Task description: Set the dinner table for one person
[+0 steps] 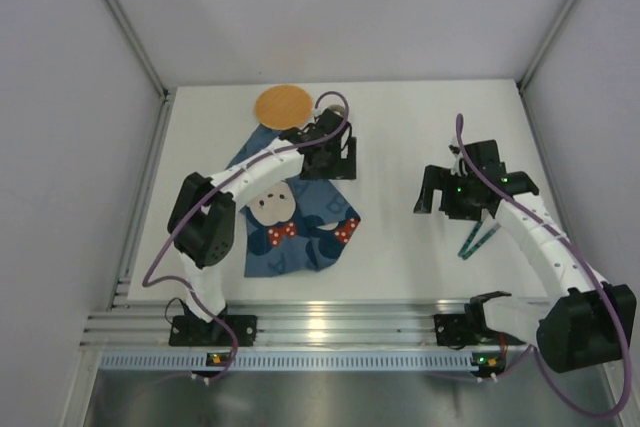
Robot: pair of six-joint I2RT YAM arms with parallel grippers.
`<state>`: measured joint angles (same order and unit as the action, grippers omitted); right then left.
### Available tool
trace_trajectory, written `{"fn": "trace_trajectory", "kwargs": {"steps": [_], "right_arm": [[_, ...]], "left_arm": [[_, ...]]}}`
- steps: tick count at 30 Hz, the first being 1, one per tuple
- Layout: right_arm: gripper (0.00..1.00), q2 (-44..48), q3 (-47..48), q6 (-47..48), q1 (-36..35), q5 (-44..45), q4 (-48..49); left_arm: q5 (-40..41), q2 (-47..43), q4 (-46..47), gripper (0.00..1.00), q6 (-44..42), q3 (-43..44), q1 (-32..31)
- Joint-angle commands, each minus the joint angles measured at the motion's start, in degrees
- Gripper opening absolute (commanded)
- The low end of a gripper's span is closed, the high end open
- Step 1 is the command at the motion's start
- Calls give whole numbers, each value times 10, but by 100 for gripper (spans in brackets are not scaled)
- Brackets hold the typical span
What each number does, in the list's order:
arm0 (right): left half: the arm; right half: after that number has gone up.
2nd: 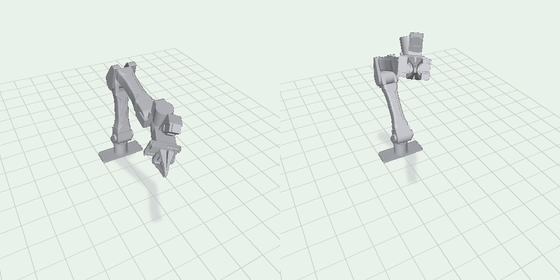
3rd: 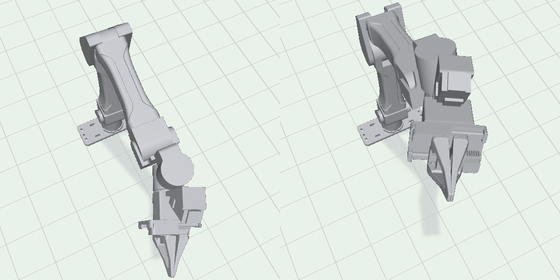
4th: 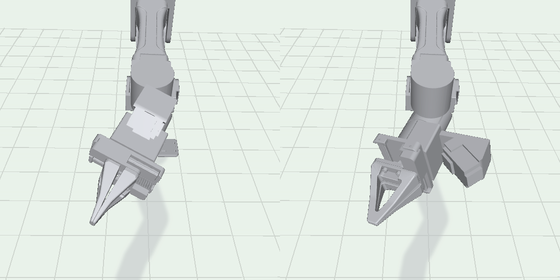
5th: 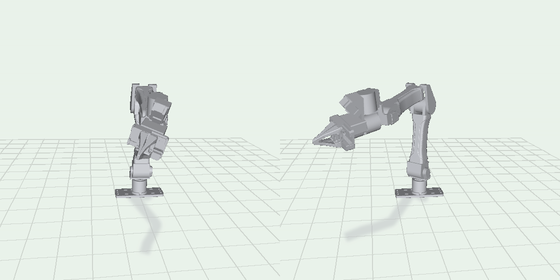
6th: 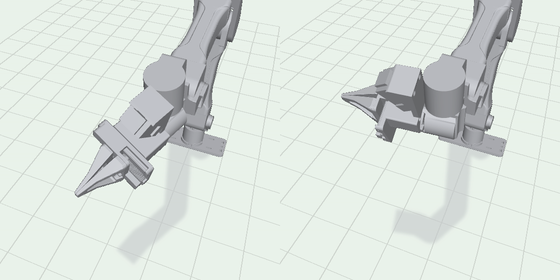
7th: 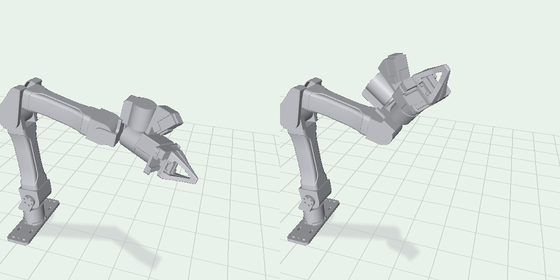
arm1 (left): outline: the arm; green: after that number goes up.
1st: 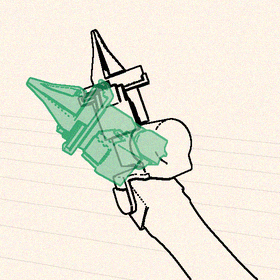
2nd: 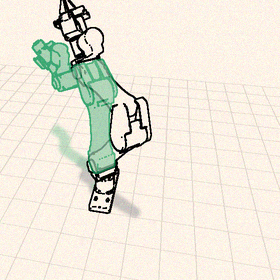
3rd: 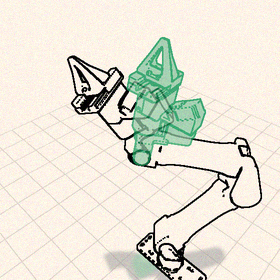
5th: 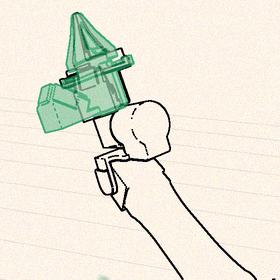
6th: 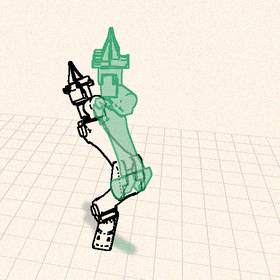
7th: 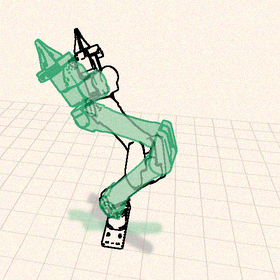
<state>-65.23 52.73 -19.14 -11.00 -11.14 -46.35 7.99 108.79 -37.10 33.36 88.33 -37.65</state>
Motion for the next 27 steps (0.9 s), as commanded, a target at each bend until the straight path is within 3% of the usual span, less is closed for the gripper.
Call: {"fn": "trace_trajectory", "kwargs": {"steps": [1,7,10,13,16,20,23,27], "right_arm": [[100,10,21,6,6,4,-8],[100,-17,65,14,-41,-15,8],[100,-52,97,2,-109,-20,35],[100,-106,136,-20,-163,-20,49],[100,-164,180,-35,-196,-22,59],[100,-268,277,-22,-231,-43,35],[99,-342,364,5,-262,-29,2],[99,-415,448,15,-283,-22,-41]], "left_arm": [[20,-23,-51,99,19,59,-19],[86,-140,-97,98,35,22,-21],[131,-191,-127,98,64,-55,-11],[108,-287,-127,97,122,-170,25],[93,-353,-107,86,170,-306,58],[72,-380,-124,89,226,-381,93],[58,-388,-128,98,258,-418,97],[38,-379,-146,99,303,-452,92]]}}
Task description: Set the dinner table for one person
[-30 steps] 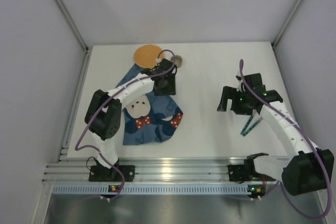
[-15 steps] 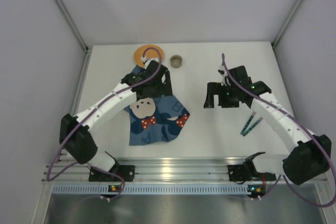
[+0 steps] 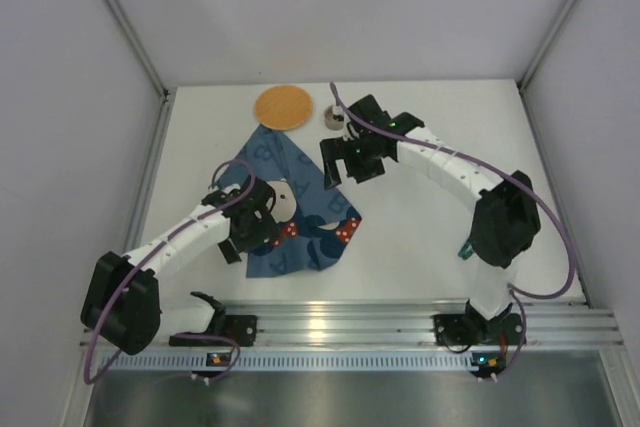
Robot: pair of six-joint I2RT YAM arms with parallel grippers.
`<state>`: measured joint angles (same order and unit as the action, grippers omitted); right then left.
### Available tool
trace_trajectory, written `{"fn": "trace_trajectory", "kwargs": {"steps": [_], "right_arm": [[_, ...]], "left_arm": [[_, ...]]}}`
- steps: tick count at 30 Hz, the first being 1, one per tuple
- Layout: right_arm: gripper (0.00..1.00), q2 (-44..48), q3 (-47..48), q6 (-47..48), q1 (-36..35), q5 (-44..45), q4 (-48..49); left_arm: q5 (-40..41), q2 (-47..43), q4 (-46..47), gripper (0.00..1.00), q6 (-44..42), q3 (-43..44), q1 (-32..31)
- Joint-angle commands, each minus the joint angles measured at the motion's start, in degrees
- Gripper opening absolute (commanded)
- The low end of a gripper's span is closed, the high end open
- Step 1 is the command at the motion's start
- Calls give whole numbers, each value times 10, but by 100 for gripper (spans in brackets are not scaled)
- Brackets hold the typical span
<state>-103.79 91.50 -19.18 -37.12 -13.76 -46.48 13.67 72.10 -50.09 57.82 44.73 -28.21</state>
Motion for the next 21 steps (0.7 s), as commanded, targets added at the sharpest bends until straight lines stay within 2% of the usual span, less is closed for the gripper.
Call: {"fn": "trace_trajectory", "kwargs": {"steps": [1,4,7,11,12,15,17,21], "right_arm": [[99,-40,70,13,-23,2,-41],[99,-69,92,10,-25,-1,-44],[99,-89,101,11,-26,0,-47],[99,-119,116,13,-37,0,-51],[99,-125,121,13,-39,0,-53],[98,-152,151,7,-55,4,-58],[98,-176,184,5,-70,19,-70],[98,-201,221,-2,-100,52,-96]], "left_arm": [[-17,-16,-16,99,66,-35,-7],[-15,-25,4,97,81,-76,-10],[-26,-18,54,84,82,-111,-10],[-24,8,91,55,62,-119,-18],[-23,12,94,38,58,-119,-19],[-29,9,83,0,58,-112,-19],[-35,-12,33,0,71,-89,-20],[-24,-110,-90,0,107,-23,-23]]}}
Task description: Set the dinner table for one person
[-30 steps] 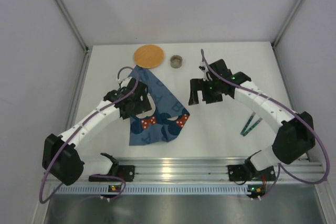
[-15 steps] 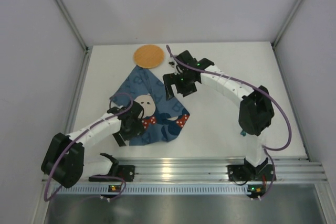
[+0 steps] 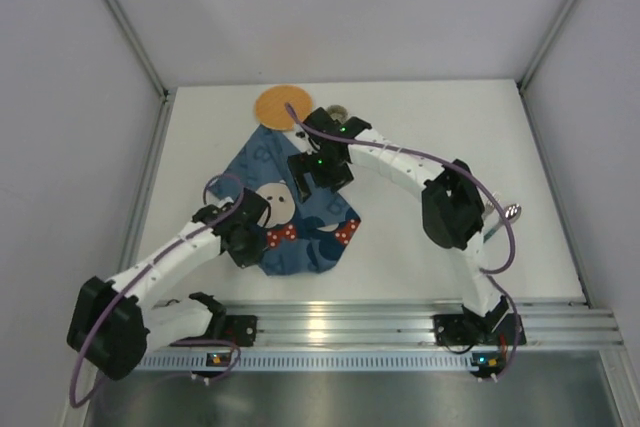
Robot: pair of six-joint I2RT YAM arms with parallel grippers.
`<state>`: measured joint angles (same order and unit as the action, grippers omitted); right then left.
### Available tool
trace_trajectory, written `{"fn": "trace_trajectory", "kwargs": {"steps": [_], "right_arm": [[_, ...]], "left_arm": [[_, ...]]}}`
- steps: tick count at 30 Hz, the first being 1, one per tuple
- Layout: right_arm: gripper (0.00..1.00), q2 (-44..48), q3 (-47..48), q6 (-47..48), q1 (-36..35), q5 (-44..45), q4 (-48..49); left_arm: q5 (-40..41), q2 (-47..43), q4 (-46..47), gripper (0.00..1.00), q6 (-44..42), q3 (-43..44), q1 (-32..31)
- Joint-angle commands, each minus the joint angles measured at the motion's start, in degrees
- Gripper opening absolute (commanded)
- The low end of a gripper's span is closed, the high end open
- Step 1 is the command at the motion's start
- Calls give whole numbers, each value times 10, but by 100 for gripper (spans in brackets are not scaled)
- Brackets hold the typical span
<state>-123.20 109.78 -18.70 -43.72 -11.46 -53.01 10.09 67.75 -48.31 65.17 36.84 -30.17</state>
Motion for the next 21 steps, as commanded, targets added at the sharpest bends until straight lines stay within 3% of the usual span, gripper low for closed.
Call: {"fn": "trace_trajectory", "kwargs": {"steps": [1,12,21], "right_arm": [[98,-8,38,-8,-41,42,-33],[95,18,-75,-32,-109,101,-17],[93,-13,-33,-34,-126,134,-10]], "left_arm": [[13,-103,-128,0,42,77,-3],[66,-261,-345,0,116,127,-4],[77,-262,-360,0,106,129,-4]]}}
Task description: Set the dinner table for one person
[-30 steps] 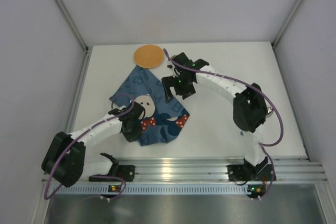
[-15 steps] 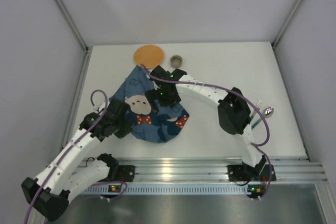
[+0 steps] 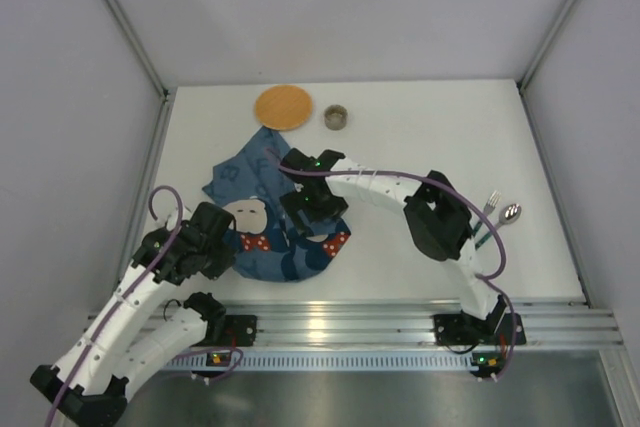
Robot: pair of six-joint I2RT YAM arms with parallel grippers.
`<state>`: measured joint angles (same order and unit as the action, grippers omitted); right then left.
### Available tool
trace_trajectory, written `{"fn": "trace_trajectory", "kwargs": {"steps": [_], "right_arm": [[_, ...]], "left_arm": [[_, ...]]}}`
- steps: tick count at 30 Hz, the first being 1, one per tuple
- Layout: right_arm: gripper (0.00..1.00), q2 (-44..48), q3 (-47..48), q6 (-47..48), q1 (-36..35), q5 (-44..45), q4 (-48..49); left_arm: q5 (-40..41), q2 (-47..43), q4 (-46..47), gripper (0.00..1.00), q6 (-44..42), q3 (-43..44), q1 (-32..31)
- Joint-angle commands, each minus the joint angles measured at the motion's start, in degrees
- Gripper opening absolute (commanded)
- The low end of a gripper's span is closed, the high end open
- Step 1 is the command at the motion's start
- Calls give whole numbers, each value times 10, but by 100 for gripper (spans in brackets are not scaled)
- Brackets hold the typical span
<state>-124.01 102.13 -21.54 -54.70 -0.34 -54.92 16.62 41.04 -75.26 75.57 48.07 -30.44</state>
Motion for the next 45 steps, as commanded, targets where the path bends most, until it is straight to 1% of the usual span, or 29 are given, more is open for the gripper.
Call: {"fn": "trace_trajectory", "kwargs": {"steps": [1,8,14,18,21,22,27,28,33,34,36,37,38,40,43,45], "right_arm": [[92,-13,59,-3,-24,24,10],[93,-58,119,20,-73,38,7],[91,-91,119,27,-77,63,13],[87,-111,141,40,-75,86,16],[80,-110,145,40,-66,90,20],[74,-111,145,40,-64,90,22],[58,-125,157,44,-55,97,28],[51,-127,158,45,-54,97,28],[39,-138,164,39,-53,98,31],[34,-140,165,36,-53,99,32],[34,-142,173,33,-52,99,33],[37,-142,178,32,-52,97,33],[43,-141,181,31,-52,93,31],[59,-135,190,29,-49,80,32],[63,-132,202,28,-48,72,31],[63,-135,210,26,-48,68,32]], "left_arm": [[11,4,-88,0,0,16,-2],[16,-7,-86,0,-10,11,-2],[15,-22,-96,0,-13,12,-2],[12,-28,-101,0,-14,17,-2],[16,-31,-110,0,-15,23,-2],[16,-33,-111,0,-18,24,-2],[13,-42,-110,0,-21,24,-2],[12,-41,-110,0,-22,24,-2],[11,-41,-108,0,-26,23,-2],[11,-42,-108,0,-27,22,-2],[10,-40,-106,0,-28,22,-2],[10,-39,-106,0,-31,22,-2],[10,-39,-106,0,-31,22,-2],[10,-39,-104,0,-33,21,-2],[9,-40,-102,0,-36,20,-2],[9,-40,-103,0,-37,20,-2]]}}
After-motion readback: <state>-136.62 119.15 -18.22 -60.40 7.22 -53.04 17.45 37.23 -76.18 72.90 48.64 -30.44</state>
